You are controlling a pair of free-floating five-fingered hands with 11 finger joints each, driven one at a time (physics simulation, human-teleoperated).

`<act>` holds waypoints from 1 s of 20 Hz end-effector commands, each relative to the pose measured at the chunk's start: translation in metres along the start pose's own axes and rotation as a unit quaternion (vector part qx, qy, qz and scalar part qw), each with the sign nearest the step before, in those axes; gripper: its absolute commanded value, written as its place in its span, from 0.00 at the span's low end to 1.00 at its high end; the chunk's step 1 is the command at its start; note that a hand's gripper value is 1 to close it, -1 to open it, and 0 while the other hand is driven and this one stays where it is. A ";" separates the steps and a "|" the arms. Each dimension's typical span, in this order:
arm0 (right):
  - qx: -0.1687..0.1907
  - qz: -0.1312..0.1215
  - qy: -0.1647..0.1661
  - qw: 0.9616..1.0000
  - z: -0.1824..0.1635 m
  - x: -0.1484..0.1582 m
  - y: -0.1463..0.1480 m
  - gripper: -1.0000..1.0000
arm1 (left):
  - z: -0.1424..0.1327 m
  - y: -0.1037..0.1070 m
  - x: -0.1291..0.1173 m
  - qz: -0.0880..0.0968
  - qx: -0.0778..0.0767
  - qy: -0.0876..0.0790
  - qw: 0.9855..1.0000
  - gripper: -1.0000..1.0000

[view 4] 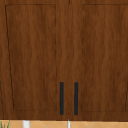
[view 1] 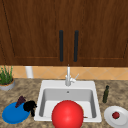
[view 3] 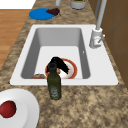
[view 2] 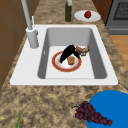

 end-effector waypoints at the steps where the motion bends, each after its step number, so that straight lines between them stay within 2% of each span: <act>1: 0.024 -0.020 0.019 0.999 -0.018 0.004 0.001 0.00 | 0.000 0.000 0.000 0.000 0.000 0.000 1.000 0.50; 2: 0.037 -0.021 0.021 0.999 -0.021 0.008 -0.001 0.00 | 0.000 0.000 0.000 0.000 0.000 0.000 1.000 0.50; 3: 0.041 -0.021 0.022 0.999 -0.021 0.010 -0.002 1.00 | 0.000 0.000 0.000 0.000 0.000 0.000 1.000 0.50; 4: 0.045 -0.012 0.025 0.999 -0.020 0.012 -0.006 1.00 | 0.000 0.000 0.000 0.000 0.000 0.000 1.000 0.50; 5: 0.033 -0.012 0.030 0.999 -0.018 0.011 -0.008 1.00 | 0.000 0.000 0.000 0.000 0.000 0.000 1.000 0.50; 10: -0.044 -0.006 0.039 0.998 -0.028 0.010 -0.018 1.00 | 0.000 0.000 0.000 0.000 0.000 0.000 1.000 0.50; 14: -0.078 0.009 0.025 0.997 -0.027 0.008 -0.022 1.00 | 0.000 0.000 0.000 0.000 0.000 0.000 1.000 0.50; 18: -0.090 -0.017 0.019 0.996 -0.019 0.002 -0.039 1.00 | 0.000 0.000 0.000 0.000 0.000 0.000 1.000 0.50; 20: -0.082 -0.034 0.015 0.996 -0.009 -0.002 -0.047 1.00 | 0.000 0.000 0.000 0.000 0.000 0.000 1.000 0.50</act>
